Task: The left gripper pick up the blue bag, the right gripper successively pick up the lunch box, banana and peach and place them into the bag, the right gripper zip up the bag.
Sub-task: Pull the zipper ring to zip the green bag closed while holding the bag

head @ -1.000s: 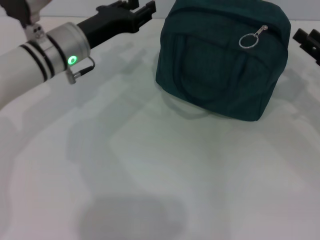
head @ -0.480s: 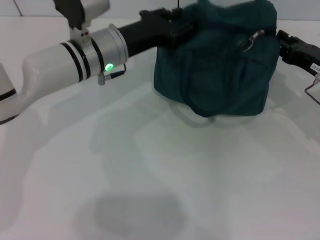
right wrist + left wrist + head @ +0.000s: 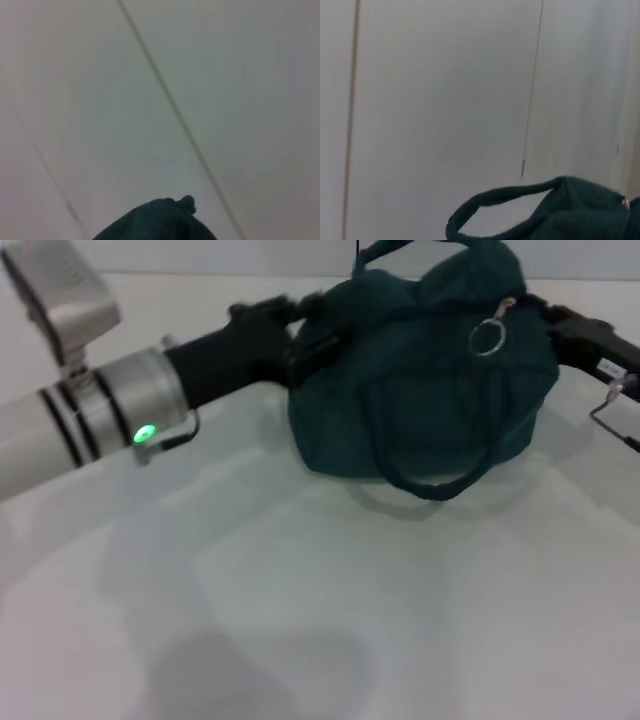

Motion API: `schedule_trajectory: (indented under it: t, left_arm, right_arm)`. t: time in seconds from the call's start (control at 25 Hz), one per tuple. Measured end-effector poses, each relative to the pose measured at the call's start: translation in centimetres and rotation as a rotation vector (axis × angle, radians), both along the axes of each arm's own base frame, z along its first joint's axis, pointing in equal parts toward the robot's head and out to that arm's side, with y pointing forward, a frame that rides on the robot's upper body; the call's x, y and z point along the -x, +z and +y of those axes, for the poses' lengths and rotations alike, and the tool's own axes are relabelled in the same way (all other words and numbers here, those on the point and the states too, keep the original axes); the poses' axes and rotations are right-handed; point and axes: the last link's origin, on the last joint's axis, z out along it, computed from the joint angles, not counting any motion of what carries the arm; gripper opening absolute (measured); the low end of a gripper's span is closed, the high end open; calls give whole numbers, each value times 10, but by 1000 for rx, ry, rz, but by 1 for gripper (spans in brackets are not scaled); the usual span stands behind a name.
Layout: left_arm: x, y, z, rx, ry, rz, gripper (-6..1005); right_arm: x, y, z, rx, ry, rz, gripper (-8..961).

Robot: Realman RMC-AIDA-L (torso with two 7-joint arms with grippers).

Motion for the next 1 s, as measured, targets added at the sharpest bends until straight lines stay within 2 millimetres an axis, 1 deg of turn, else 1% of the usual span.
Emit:
schedule_trajectory:
  t: [0.08, 0.2, 0.24, 0.28, 0.32, 0.44, 0.6, 0.72, 0.84, 0.92, 1.0]
  left_arm:
    - [10, 2, -7, 5, 15, 12, 491]
    - [23, 6, -18, 19, 24, 15, 491]
    - [27, 9, -22, 18, 32, 7, 491]
    - [34, 18, -25, -5, 54, -16, 491]
    - [34, 18, -25, -5, 54, -16, 491]
    - [42, 34, -27, -26, 88, -50, 490]
    - [41, 54, -34, 44, 70, -93, 490]
    - [35, 65, -38, 54, 12, -117, 491]
    - [27, 75, -41, 28, -48, -133, 491]
    - [22, 79, -39, 4, -70, -134, 490]
    - [13, 82, -31, -5, -93, -130, 490]
  right_arm:
    - [9, -7, 2, 55, 32, -17, 579]
    - [17, -12, 2, 103, 64, -36, 576]
    - [21, -15, 2, 123, 79, -44, 575]
    - [28, -19, 2, 147, 104, -56, 574]
    - [33, -22, 3, 162, 121, -62, 573]
    - [50, -30, 0, 213, 191, -69, 570]
    - [61, -33, -6, 268, 253, -61, 567]
    - [59, -30, -7, 279, 258, -63, 564]
    - [49, -19, -6, 257, 230, -55, 561]
    - [38, -8, -6, 216, 191, -33, 560]
    - [30, -1, -7, 186, 168, -20, 558]
